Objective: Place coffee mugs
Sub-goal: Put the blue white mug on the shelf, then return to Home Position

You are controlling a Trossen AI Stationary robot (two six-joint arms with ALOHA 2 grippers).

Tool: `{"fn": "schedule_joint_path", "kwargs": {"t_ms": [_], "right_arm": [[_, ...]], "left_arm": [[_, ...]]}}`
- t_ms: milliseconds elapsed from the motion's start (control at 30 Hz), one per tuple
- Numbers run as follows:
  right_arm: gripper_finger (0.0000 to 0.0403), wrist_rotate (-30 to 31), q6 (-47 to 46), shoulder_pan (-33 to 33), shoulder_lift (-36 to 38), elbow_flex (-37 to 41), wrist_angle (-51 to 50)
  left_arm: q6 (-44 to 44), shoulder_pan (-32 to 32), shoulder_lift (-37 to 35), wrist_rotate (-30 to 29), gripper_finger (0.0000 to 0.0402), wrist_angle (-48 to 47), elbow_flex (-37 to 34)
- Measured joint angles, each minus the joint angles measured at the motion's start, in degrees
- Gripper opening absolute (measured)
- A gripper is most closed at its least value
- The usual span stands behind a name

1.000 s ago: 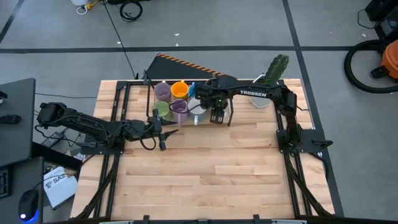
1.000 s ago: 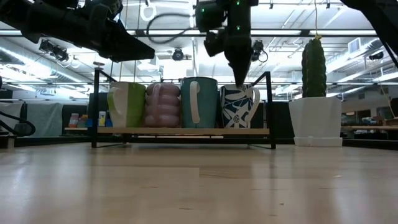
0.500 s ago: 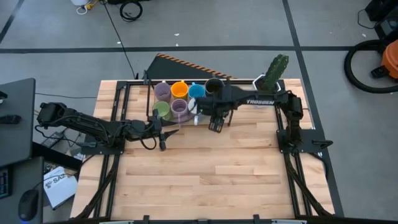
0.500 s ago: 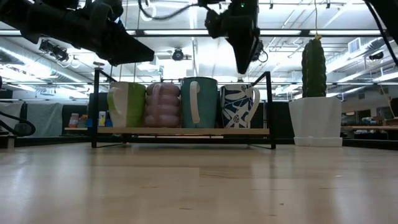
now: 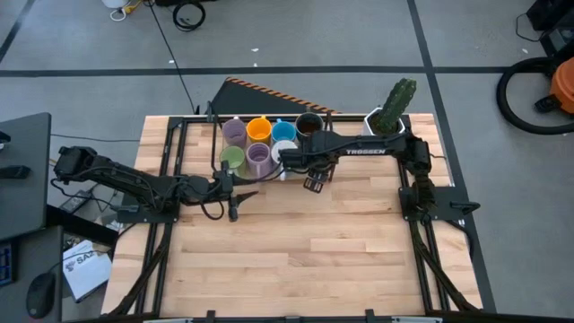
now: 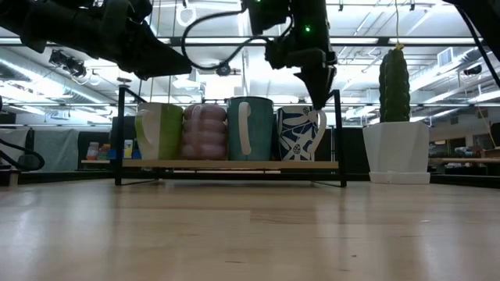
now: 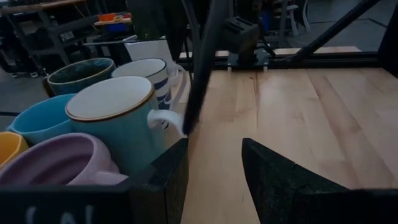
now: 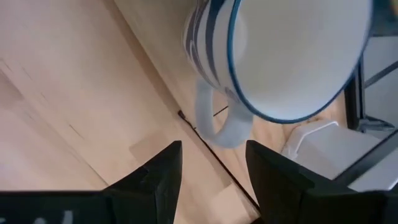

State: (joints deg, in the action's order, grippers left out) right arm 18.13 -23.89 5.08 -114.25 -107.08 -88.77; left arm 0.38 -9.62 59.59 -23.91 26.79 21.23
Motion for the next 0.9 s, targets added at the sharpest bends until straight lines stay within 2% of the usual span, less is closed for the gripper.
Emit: {"fn": "schedule_joint_path", "kwargs": {"t_ms": [200,500,733,900], "right_arm": [[0.0183,-0.2,-0.1,0.4,0.0,3.0,1.3],[0.0183,-4.3,2.8,0.6,0.0,3.8,5.5],[0.0183,-4.3,2.9,0.6,0.4,3.8,4.8],[0.0183,-3.0,4.5,0.1,3.9,3.7,5.0]], "left_arm": [[0.0,0.0,0.0,0.0,0.0155,-0.2,0.0],[0.0,0.0,0.0,0.0,0.0155,0.1,0.0],[0.0,0.0,0.0,0.0,0.0155,0.0,0.0],[0.0,-0.1,-1.0,0.0,0.0155,0.1,0.0]]}}
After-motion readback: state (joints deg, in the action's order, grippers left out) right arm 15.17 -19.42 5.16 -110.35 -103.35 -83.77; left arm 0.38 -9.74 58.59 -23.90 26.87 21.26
